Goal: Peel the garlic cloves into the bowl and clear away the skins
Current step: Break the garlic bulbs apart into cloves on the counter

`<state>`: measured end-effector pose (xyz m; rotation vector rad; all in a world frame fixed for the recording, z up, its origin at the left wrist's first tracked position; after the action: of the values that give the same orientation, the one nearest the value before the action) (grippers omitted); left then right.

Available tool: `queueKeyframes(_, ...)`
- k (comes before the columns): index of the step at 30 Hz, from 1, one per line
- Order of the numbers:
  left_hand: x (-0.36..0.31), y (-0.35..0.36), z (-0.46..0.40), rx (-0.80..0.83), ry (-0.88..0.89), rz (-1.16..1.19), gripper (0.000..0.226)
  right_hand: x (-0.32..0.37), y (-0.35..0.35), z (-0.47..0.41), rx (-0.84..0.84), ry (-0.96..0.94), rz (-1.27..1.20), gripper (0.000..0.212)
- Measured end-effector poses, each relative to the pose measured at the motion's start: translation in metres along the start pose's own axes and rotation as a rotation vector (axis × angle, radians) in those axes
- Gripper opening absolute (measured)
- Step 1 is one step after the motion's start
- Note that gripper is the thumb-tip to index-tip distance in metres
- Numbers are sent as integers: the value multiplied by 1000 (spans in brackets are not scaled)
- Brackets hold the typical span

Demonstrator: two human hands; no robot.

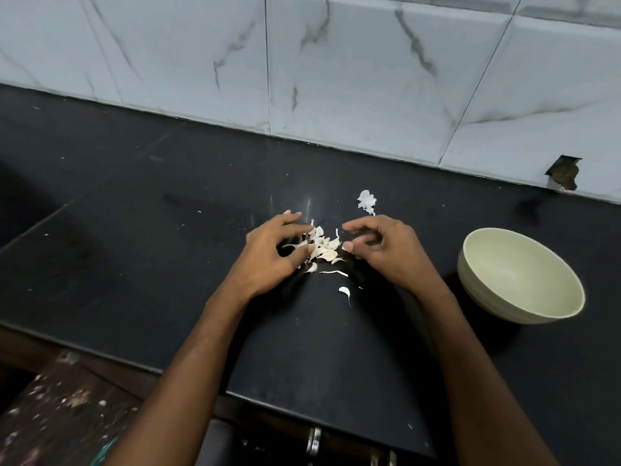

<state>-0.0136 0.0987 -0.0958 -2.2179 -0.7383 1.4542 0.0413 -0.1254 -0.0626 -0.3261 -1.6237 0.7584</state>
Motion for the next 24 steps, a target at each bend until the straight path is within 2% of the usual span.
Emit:
queueKeyframes(2,-5,5,-1,54,4,-12,66,-2,10,0,102,43,53,47)
queueKeyframes(3,-7,7,-1,89,14,-57,67,-1,18,0,122,31,116,48)
queueKeyframes(6,-7,6,2,113,35,-83,59,13,40,1,103,-97,152,31)
queueKeyframes(9,-4,-3,5,51,62,0,45,19,40,-2,161,-82,26,28)
queueKeyframes(12,-3,-10,5,-41,37,42,36,14,12,2,145,-56,-82,19)
queueKeyframes(14,0,-11,5,-94,16,66,28,12,-7,13,224,-26,-59,16)
queueKeyframes(17,-1,-9,6,-140,15,56,21,12,-7,24,450,102,116,36)
queueKeyframes(19,-8,-8,8,-177,23,50,19,14,0,22,471,93,199,35)
queueKeyframes(24,-16,-8,11,-283,50,98,21,19,7,22,468,9,115,24)
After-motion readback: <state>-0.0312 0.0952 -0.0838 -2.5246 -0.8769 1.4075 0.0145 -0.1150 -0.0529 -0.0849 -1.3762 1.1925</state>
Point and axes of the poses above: each hand's wrist, its own z-axis away from the middle knuckle, its own y-axis out of the palm, x = y × z, the point moved 3 cm from there along -z, towards the middle knuckle, and after that the axes turned 9 degrees about y, right-handed, at the moved point
